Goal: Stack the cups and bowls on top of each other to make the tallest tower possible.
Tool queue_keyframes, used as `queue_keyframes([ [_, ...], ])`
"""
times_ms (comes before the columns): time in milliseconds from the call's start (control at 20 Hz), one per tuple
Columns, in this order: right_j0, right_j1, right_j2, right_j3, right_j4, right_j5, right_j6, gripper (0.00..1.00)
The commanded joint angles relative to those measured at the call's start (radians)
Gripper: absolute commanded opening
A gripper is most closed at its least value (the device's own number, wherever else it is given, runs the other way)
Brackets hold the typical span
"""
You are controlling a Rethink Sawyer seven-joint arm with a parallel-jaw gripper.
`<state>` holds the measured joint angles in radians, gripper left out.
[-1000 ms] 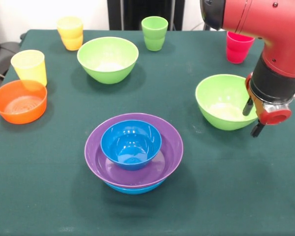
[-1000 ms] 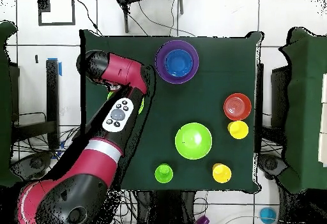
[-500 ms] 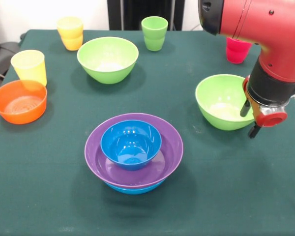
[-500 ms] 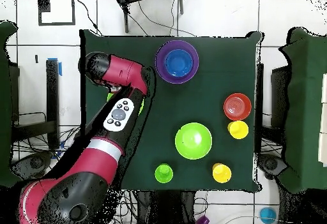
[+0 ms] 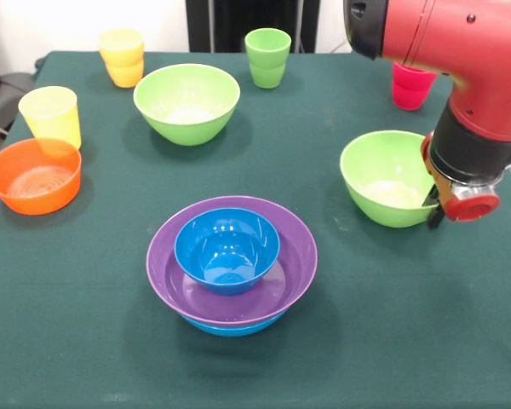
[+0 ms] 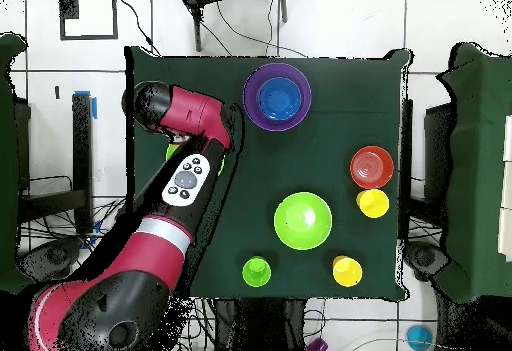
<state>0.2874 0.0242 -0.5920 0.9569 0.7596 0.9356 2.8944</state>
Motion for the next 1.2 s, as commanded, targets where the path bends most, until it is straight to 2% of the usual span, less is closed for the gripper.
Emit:
queue_keyframes([
  [50, -0.007, 0.030, 0.161, 0.063, -0.055, -0.088, 0.010, 0.00],
  [450, -0.021, 0.022, 0.165, 0.071, -0.062, -0.094, -0.013, 0.00],
  [800, -0.055, -0.138, 0.147, 0.183, -0.101, -0.015, -0.124, 0.00],
  [950, -0.103, -0.179, 0.160, 0.218, -0.132, -0.054, -0.213, 0.00],
  [1200, -0.179, -0.273, 0.184, 0.249, -0.203, -0.037, -0.323, 0.00],
])
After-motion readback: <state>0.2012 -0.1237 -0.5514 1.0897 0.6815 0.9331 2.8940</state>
